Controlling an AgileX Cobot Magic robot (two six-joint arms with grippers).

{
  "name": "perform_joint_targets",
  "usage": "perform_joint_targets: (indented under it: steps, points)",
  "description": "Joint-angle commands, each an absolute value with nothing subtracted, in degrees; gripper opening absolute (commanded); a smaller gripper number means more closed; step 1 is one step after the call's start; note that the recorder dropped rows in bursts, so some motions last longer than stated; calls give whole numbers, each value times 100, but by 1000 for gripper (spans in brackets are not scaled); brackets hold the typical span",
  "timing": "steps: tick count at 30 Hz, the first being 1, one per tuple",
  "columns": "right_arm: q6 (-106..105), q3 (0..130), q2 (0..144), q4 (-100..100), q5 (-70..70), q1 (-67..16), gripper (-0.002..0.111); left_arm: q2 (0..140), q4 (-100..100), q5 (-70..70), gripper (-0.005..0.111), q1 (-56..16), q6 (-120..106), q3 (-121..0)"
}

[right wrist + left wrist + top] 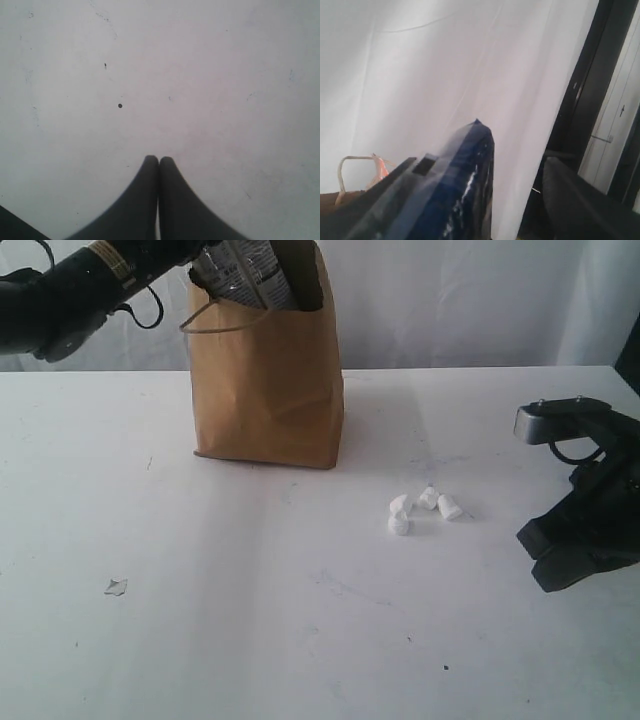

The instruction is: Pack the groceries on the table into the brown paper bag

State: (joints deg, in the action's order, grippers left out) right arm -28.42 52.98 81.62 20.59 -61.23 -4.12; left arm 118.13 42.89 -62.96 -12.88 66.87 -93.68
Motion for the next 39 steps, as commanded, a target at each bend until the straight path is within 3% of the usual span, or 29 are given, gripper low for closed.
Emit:
perform_joint_targets:
  steps: [1,14,16,17,19,23,29,32,33,39]
  points:
    - [-2819,5256,8152,2100,-6089,-397,0,11726,3651,-6535,71,-1313,6568,-9409]
    - [-2819,5256,8152,2112,-6008,-397,0,11662,3347,-6996,70,-47,6740,-9409]
    - [-2819,5256,8152,2112,-5987,-397,0,11662,3405,-6996,52,208,6902,-9409]
    - [-2819,5256,8152,2112,-5931,-397,0,11662,3514,-6996,30,385,7076,-9409]
    - [-2819,5256,8152,2112,-5812,-397,0,11662,3984,-6996,0,672,7081,-9409]
    - [-2819,5256,8152,2100,-5461,-397,0,11591,5183,-6873,0,1145,7418,-9409]
    - [-2819,5256,8152,1936,-4970,-397,0,10994,7920,-3212,0,1317,9092,-9375]
    - [-2659,5256,8152,1528,-4933,-397,0,10668,9796,-2330,0,1296,11012,-9366]
    - [-2390,5256,8152,1267,-4839,-397,0,10531,9995,-2173,0,1281,11967,-9348]
    - [-1485,5455,8483,846,-4186,-397,0,9466,9995,-737,0,845,12106,-8345]
